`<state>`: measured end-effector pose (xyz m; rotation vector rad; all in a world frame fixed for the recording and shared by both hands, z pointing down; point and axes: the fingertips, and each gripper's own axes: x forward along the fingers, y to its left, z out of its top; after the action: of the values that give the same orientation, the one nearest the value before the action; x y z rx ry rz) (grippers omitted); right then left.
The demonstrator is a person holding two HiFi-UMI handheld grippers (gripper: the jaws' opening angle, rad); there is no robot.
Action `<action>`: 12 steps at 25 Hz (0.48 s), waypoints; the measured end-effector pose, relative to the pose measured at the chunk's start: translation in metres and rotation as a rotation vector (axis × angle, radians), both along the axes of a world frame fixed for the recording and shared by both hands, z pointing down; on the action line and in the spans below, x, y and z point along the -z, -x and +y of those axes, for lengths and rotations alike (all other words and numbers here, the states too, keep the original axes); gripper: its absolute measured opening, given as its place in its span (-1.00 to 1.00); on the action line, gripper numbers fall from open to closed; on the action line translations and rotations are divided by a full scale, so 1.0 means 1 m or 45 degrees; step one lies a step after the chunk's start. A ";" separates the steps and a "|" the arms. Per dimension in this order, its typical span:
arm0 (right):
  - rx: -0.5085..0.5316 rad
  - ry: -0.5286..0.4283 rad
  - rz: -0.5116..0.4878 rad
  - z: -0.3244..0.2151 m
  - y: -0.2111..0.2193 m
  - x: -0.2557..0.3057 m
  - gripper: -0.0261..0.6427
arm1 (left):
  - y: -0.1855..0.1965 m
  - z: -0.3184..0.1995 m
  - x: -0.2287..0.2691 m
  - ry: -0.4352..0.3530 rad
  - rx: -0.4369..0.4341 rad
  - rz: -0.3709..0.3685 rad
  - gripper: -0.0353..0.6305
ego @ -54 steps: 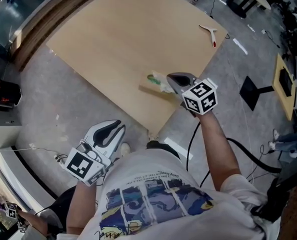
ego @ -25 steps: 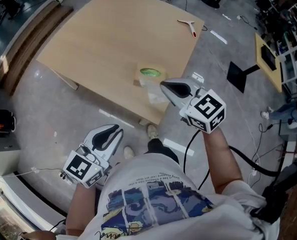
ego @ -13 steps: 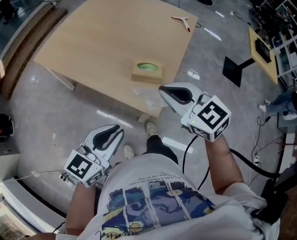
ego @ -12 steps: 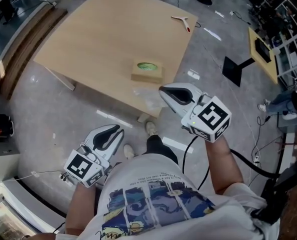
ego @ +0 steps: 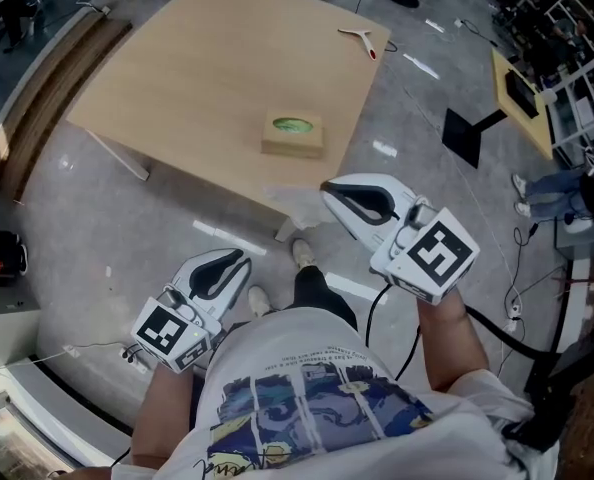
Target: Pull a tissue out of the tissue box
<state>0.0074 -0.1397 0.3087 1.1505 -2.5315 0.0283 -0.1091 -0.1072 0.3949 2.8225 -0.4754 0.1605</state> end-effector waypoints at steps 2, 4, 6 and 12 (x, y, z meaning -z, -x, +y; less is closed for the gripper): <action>-0.011 0.002 -0.016 0.005 0.003 0.005 -0.91 | 0.000 0.002 0.000 0.001 -0.009 0.003 -0.71; -0.010 -0.011 -0.007 0.008 0.005 0.008 -0.91 | 0.000 0.003 0.000 -0.002 -0.016 0.006 -0.71; -0.014 -0.013 -0.010 0.012 0.007 0.010 -0.91 | 0.000 0.003 0.000 -0.005 -0.020 0.007 -0.71; -0.025 -0.011 -0.003 0.017 0.012 0.015 -0.91 | 0.004 0.002 0.000 -0.003 -0.019 0.008 -0.71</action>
<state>-0.0043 -0.1230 0.2936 1.1789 -2.5250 0.0235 -0.1129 -0.1056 0.3947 2.8282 -0.4539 0.1537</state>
